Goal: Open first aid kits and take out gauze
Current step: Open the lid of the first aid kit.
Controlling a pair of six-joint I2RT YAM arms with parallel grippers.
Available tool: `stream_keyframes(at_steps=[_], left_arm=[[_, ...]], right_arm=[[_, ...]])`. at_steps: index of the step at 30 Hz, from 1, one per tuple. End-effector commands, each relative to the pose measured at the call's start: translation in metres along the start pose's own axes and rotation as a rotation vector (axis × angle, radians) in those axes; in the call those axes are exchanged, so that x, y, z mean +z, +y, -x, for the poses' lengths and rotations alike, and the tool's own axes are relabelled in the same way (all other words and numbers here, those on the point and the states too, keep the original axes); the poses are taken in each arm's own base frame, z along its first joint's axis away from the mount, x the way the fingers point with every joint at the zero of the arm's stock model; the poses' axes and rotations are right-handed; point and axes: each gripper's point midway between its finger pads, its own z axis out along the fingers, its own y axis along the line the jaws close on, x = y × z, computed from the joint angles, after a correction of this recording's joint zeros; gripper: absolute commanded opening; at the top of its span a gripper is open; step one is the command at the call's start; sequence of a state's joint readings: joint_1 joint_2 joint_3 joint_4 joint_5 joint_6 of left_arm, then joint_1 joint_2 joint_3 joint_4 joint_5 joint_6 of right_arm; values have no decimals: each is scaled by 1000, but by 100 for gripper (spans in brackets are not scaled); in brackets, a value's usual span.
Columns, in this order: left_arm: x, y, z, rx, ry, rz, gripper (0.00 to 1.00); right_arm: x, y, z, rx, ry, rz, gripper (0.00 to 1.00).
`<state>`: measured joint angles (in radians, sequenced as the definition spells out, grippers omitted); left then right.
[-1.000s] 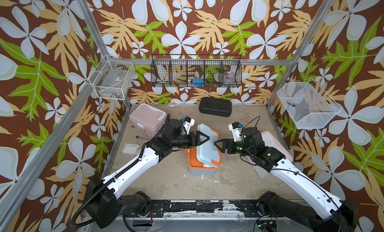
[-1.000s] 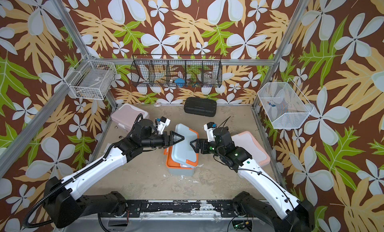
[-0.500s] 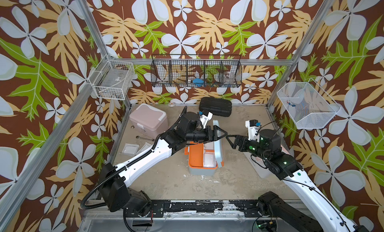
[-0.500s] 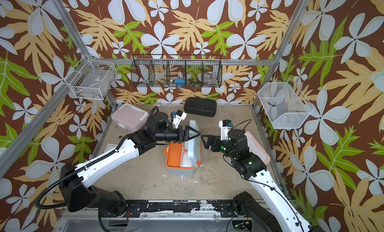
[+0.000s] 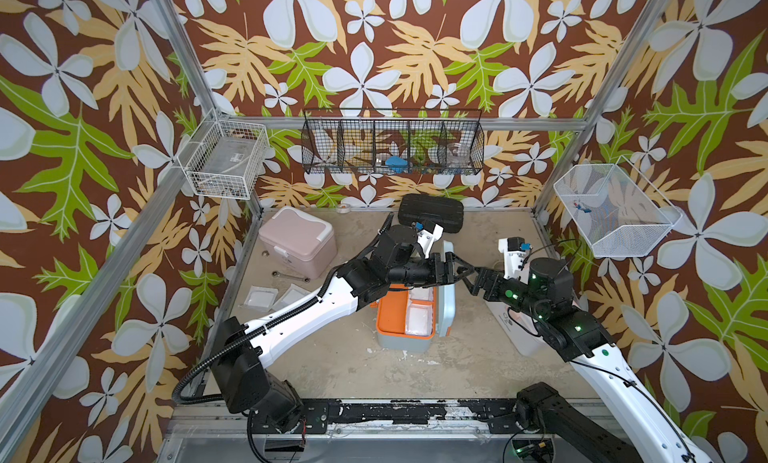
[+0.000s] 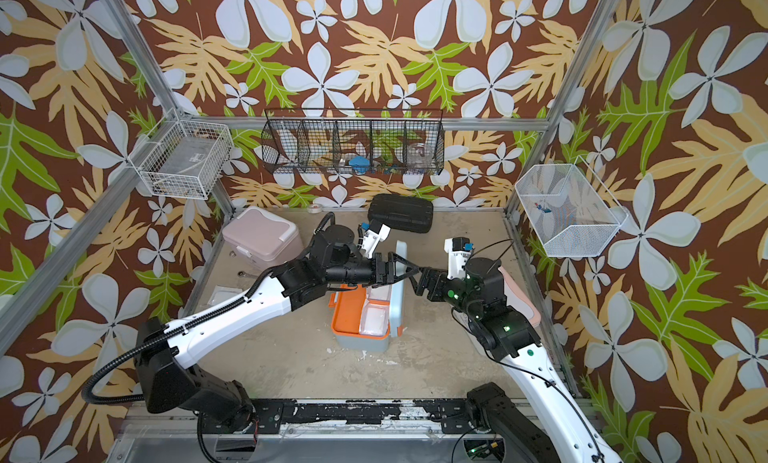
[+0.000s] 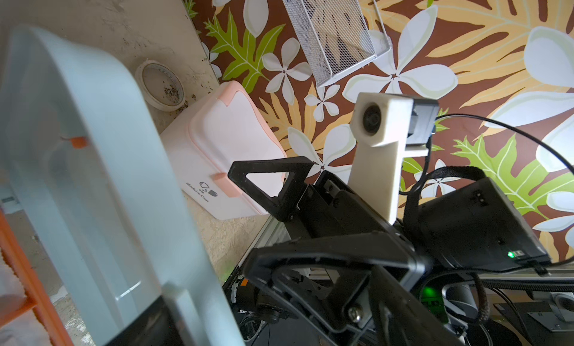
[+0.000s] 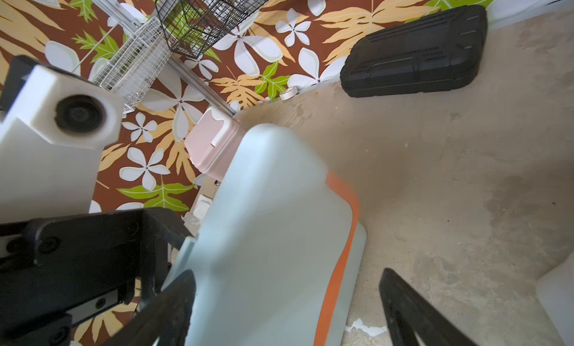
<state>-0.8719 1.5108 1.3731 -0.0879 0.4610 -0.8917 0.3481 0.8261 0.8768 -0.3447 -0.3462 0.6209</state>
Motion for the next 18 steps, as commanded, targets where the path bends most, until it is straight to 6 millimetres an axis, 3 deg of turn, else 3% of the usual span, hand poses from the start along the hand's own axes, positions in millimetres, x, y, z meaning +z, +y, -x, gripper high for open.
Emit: stream_keyframes(at_steps=[1, 11, 18], left_arm=[[-9, 1, 8, 46, -55, 18, 87], [-3, 15, -12, -7, -5, -8, 87], [7, -10, -18, 17, 0, -74, 87]], right_arm=[[-1, 15, 2, -34, 1, 73, 93], [-3, 0, -2, -14, 12, -8, 97], [-10, -15, 1, 1, -10, -105, 97]])
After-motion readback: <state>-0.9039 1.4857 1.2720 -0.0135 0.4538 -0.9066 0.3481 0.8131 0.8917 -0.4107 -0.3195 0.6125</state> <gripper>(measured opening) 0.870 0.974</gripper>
